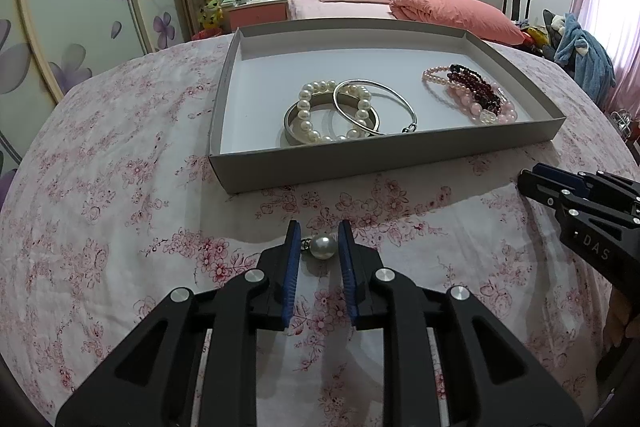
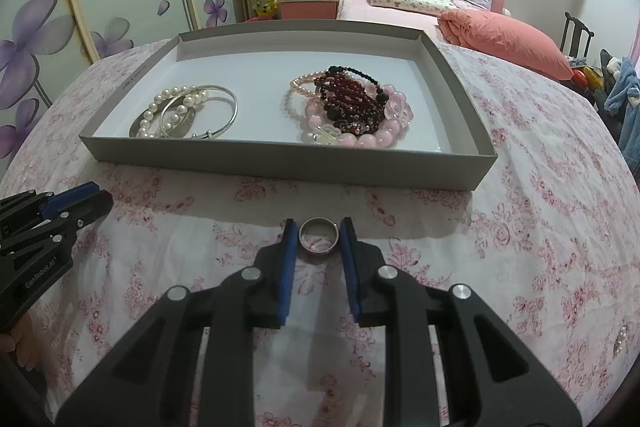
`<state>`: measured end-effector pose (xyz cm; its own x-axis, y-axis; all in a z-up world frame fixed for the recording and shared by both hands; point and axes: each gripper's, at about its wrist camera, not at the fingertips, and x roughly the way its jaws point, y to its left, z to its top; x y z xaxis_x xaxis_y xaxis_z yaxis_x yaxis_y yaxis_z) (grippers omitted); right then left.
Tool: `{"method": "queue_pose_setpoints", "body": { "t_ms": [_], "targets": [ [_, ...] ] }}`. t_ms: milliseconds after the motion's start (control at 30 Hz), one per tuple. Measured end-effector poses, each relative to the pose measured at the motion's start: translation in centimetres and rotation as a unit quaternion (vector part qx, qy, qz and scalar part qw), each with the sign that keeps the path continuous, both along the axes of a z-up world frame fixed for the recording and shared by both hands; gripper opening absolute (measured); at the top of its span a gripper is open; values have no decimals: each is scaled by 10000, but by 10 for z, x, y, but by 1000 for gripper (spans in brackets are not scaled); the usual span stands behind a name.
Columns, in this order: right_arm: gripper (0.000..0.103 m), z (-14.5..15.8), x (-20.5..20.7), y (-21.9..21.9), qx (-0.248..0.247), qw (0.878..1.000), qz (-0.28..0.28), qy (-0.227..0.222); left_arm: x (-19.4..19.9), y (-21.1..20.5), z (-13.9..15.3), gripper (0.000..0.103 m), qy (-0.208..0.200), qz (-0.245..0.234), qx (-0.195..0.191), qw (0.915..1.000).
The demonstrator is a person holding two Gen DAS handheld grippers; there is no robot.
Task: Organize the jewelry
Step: 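Carry the silver ring with the right tool while the left tool carries the pearl over the tray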
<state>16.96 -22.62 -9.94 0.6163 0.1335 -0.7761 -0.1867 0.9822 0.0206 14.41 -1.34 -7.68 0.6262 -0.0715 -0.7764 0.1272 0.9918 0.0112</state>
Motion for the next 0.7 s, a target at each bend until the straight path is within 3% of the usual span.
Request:
{"method": "queue_pose_setpoints", "body": {
  "t_ms": [267,433,700],
  "targets": [
    [22,0,0,-2,2,10000,-6,-3,0,0,0,20,0,2,-15,10000],
    [22,1,0,-15,265,9996,-62,-44,0,2,1,17,-23,31,-121,9999],
    [22,30,-14,-25,466,9951,-132,-866,-8,6,21,17,-431,71,-313,9986]
  ]
}}
